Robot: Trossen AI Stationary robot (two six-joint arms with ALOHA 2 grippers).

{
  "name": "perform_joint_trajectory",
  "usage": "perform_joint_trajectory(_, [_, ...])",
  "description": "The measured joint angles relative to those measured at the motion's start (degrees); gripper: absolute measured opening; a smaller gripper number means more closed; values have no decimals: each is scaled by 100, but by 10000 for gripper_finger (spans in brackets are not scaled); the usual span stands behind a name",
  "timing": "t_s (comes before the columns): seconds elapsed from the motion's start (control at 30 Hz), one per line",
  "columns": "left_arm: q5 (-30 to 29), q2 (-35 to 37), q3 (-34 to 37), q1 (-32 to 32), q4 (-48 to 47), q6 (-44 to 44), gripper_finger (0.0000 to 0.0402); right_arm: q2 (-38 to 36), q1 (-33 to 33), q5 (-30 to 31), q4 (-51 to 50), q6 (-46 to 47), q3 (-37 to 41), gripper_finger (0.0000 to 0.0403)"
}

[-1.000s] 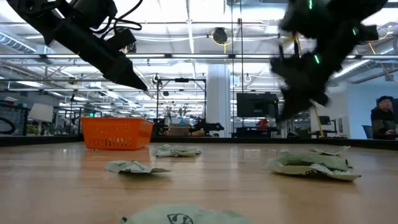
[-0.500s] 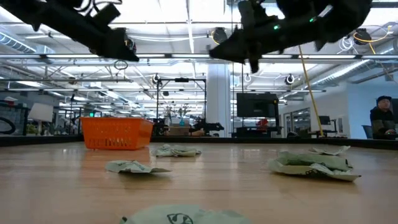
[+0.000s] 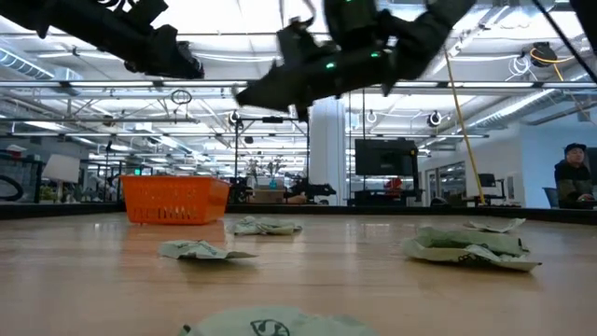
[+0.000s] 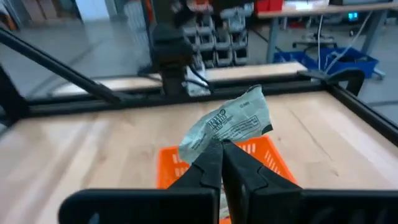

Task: Pick and place Stevia / Truvia into bins
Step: Put the green stevia packet into the orange bin

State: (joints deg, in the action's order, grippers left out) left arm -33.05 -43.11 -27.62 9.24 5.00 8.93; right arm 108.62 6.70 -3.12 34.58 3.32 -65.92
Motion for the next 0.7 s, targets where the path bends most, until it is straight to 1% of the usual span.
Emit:
perform_joint_trajectory(0.17, [1,2,0,2,24,15,154,931,2,-6,-143,-208,-969,0])
perform_joint_trajectory(0.33, [5,1,0,0,-90,-6,154,1566,-20,-15,-288,-263,-1406,0])
perform_joint_trajectory(0.53, [6,2,0,0,-151,-22,154,1779,30,-9,-1082,-433,-1699,3])
perform_joint_trajectory(0.7, [14,2,0,2,-213,-228,154,1779,39,-5,-1381,-447,-1699,19])
